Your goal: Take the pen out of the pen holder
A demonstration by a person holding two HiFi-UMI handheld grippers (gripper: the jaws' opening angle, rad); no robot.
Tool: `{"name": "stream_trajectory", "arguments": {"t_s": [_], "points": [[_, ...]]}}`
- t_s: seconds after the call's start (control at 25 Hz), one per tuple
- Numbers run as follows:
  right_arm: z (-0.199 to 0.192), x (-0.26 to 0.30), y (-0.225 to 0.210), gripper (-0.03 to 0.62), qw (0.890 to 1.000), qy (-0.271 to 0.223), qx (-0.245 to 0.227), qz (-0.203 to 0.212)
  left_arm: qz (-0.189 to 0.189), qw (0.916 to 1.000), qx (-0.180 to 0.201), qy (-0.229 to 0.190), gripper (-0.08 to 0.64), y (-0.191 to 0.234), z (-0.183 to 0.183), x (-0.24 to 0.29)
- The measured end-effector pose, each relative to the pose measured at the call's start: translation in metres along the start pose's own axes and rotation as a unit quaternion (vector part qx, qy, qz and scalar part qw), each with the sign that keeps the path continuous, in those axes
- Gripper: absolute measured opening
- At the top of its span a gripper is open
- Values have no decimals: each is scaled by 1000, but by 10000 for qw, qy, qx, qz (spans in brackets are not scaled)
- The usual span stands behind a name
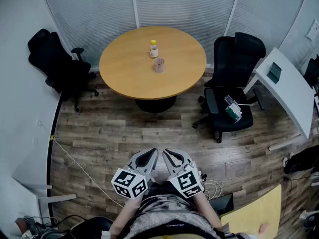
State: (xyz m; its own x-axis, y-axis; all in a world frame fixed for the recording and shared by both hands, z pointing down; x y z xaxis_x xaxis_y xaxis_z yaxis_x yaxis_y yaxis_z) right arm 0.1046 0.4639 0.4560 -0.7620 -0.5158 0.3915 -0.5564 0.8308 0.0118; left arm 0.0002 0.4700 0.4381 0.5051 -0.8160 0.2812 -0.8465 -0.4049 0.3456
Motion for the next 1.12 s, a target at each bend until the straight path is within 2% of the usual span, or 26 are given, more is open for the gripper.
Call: {"name": "stream_trajectory", "arguments": {"t_s": [0.2, 0.48, 0.76, 1.12], "points": [[4, -8, 5, 41, 9998, -183, 77, -49, -2, 10000, -21, -8, 5, -4, -1, -8], [-8, -19, 4, 41, 9997, -71, -209, 45, 127, 9999, -82, -37, 5, -14, -13, -11], [-4, -14, -7, 41, 9997, -214, -138, -12, 277, 9995, -110, -103, 5, -5, -11, -8], [12, 24, -40, 41, 9996, -202, -145, -140, -21, 9999, -101, -64, 5, 25, 10, 39]]}}
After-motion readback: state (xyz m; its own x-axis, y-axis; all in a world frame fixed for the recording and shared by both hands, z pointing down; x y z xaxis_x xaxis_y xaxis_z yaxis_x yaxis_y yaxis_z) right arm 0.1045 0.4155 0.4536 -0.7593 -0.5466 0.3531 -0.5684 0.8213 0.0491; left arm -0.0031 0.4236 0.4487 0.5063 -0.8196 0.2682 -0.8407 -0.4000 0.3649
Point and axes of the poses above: the fingertips, and each gripper's own axes: x forward along the fingers, y to its left, z out of its top, the point moved 6 cm from there along -x, backward along the fingers, and after that the axes turned 6 degrees about z, right-handed, at the moved point
